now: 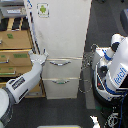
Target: Opening the fridge
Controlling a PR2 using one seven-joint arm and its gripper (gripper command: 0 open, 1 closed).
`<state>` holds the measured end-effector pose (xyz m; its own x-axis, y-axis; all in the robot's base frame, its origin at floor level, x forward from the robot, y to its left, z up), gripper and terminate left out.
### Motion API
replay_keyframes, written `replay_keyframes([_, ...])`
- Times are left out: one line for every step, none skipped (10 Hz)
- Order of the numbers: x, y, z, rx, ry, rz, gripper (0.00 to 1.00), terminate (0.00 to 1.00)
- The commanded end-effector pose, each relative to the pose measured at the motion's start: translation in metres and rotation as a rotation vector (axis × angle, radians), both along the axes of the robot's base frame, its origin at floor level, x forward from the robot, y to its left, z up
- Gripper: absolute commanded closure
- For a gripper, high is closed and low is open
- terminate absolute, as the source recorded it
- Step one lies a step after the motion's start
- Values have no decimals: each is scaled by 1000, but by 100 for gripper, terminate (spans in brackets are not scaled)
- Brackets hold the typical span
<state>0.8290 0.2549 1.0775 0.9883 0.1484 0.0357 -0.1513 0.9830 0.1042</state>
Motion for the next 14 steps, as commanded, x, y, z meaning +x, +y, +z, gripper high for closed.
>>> replay_keyframes([35,9,19,-211,-8,27,0,0])
replay_keyframes([41,7,24,-218,-29,11,0,0])
replay_keyframes([45,7,32,-217,-56,-8,0,0])
replay_keyframes([57,11,40,-198,-80,-35,0,0])
replay_keyframes([62,12,39,-197,-81,-38,0,0])
replay_keyframes([72,15,37,-197,-87,-37,0,0])
replay_keyframes([76,17,33,-178,-90,-31,0,0])
replay_keyframes([87,21,22,-177,-98,-28,0,0])
replay_keyframes([91,22,19,-181,-99,-25,0,0])
replay_keyframes([95,24,18,-175,-102,-25,0,0])
replay_keyframes([96,27,17,-170,-105,-38,0,0])
replay_keyframes([95,41,16,-145,-110,-41,0,0])
replay_keyframes([95,52,13,-132,-111,-38,0,0])
replay_keyframes([94,63,11,-121,-115,-33,0,0])
